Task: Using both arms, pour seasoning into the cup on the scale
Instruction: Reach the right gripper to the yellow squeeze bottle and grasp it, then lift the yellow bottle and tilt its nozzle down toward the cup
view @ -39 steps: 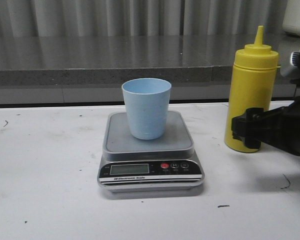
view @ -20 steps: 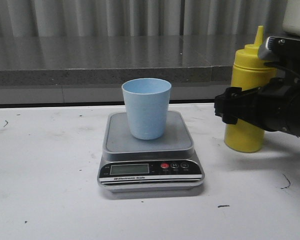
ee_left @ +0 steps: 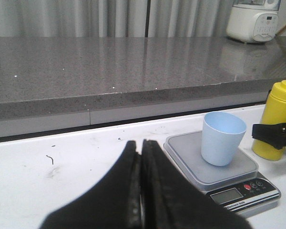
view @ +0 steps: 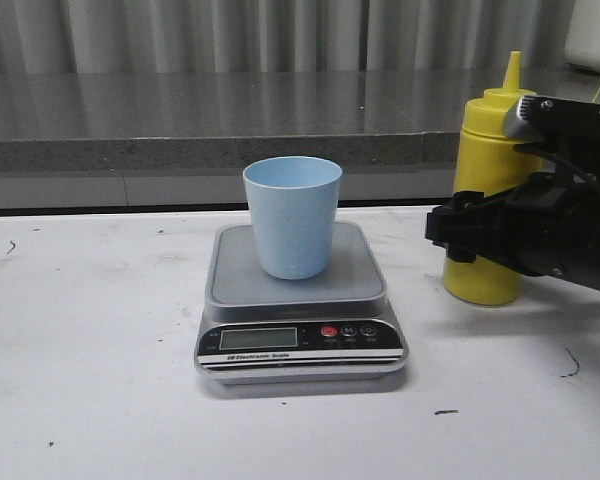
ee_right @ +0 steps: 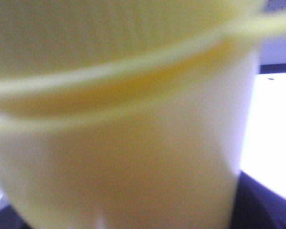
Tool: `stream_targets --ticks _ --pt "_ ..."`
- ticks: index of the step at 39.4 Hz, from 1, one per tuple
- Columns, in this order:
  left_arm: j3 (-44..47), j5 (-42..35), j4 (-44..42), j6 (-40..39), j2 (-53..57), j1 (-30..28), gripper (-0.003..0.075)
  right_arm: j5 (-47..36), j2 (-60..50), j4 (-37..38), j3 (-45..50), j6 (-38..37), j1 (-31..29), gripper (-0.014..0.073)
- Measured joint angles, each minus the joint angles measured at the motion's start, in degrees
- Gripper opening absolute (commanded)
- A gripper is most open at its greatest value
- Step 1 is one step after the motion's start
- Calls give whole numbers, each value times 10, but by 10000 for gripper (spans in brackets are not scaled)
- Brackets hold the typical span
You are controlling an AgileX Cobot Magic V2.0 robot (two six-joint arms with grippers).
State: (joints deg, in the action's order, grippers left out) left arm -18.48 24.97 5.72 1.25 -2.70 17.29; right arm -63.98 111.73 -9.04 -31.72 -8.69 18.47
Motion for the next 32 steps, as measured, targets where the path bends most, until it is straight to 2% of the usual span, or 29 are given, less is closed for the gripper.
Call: stream_targets --ticks 4,14,19,26,32 --pt "0 0 0 0 0 0 -20 0 0 0 0 0 0 178" --pt "0 0 0 0 0 0 -20 10 -19 0 0 8 0 176" --pt "0 0 0 0 0 0 -20 12 -59 0 0 50 0 185" --pt "0 0 0 0 0 0 -20 34 -113 0 -22 171 0 185" --pt "0 0 0 0 0 0 -20 106 -141 0 -64 340 0 185"
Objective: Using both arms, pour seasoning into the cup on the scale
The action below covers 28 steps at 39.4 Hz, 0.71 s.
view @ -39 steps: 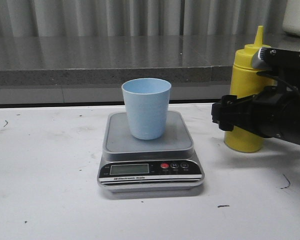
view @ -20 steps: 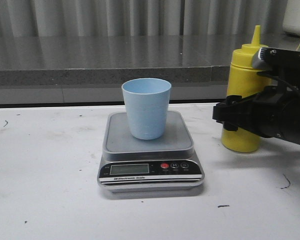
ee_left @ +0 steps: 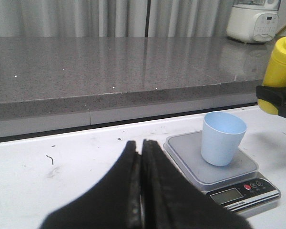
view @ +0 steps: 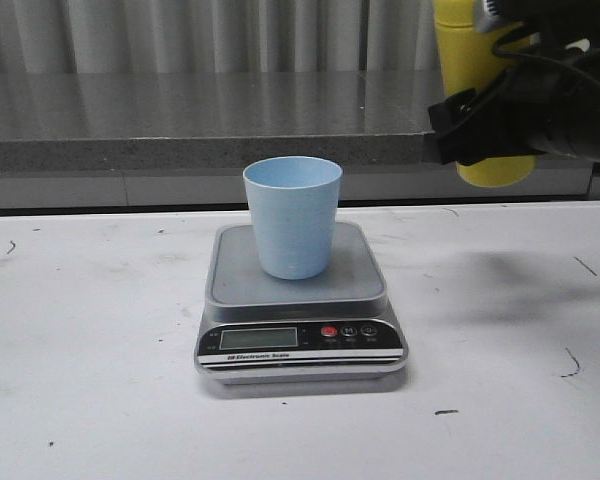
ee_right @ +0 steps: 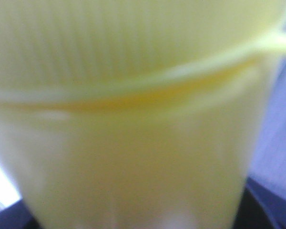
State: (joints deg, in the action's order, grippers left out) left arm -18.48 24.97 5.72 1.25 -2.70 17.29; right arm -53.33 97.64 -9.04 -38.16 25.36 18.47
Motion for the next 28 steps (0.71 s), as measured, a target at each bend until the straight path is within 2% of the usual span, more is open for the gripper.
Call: stream_targets --ticks 7,14,21,28 --pt "0 0 0 0 0 0 -20 54 -2 2 -39 190 0 182" --pt "0 0 0 0 0 0 -20 53 -2 3 -61 373 0 182" --pt "0 0 0 0 0 0 -20 18 -2 20 -74 488 0 182" --pt "0 0 0 0 0 0 -20 -6 -2 70 -79 606 0 182"
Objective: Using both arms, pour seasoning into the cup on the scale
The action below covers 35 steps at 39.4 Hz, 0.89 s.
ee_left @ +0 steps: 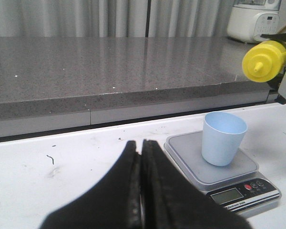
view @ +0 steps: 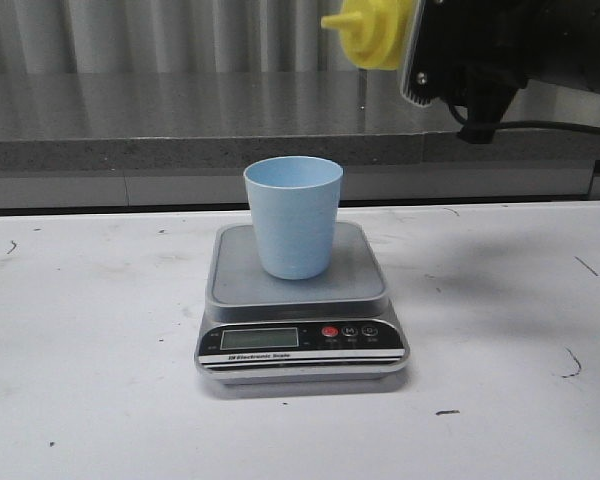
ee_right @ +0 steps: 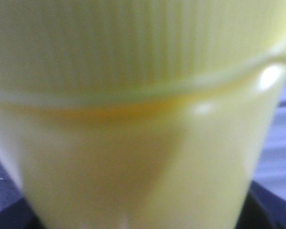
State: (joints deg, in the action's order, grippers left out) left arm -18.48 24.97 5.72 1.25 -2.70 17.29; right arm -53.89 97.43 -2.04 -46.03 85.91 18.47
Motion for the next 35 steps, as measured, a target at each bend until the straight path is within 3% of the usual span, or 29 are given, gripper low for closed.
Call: stream_targets --ticks 6,11,35 --pt "0 0 0 0 0 0 -20 18 0 45 -29 115 0 182" --pt "0 0 0 0 0 0 -20 57 0 67 -62 158 0 182" --pt "0 0 0 0 0 0 -20 120 5 68 -92 164 0 182"
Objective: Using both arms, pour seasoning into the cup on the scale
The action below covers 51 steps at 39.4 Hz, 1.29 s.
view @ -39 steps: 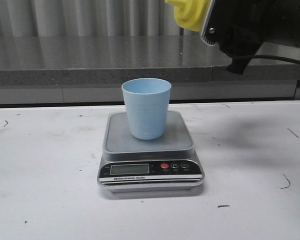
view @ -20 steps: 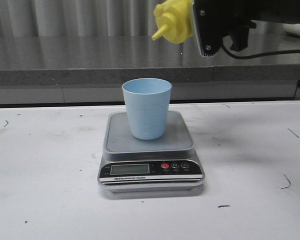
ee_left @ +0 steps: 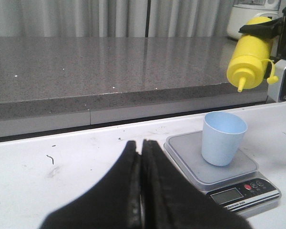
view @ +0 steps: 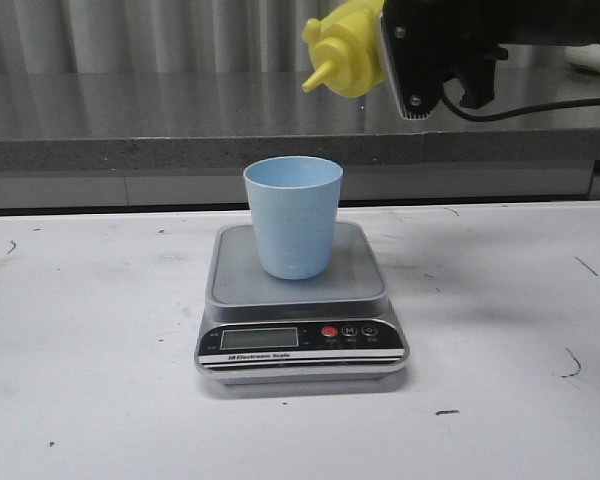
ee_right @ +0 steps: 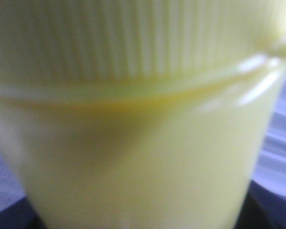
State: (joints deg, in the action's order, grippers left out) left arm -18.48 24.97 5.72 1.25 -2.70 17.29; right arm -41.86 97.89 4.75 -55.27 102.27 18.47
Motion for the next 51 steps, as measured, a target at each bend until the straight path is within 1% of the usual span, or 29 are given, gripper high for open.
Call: stream_targets --ticks 3,8,17,20,23,27,30,36,43,48,51 --pt "0 0 0 0 0 0 -20 5 0 -30 0 -23 0 182" --pt "0 0 0 0 0 0 -20 24 0 -124 0 -124 0 182" --pt "0 0 0 0 0 0 -20 98 0 -333 -1 -375 0 182" --pt "0 0 0 0 0 0 -20 123 0 -388 -1 -463 1 182" --pt "0 0 0 0 0 0 -20 151 0 -425 -1 -553 4 182" --pt "0 0 0 0 0 0 -20 175 1 -442 -1 -648 11 182" --pt "0 0 0 0 0 0 -20 180 1 -443 -1 -685 15 182" --pt "0 0 0 0 0 0 -20 183 1 -443 -1 -706 18 182" --pt "0 0 0 0 0 0 -20 207 1 -444 -1 -724 18 182" --pt "0 0 0 0 0 0 -20 191 -16 -443 41 -768 22 182" --pt "0 0 0 0 0 0 -20 155 -28 -433 87 -812 27 182"
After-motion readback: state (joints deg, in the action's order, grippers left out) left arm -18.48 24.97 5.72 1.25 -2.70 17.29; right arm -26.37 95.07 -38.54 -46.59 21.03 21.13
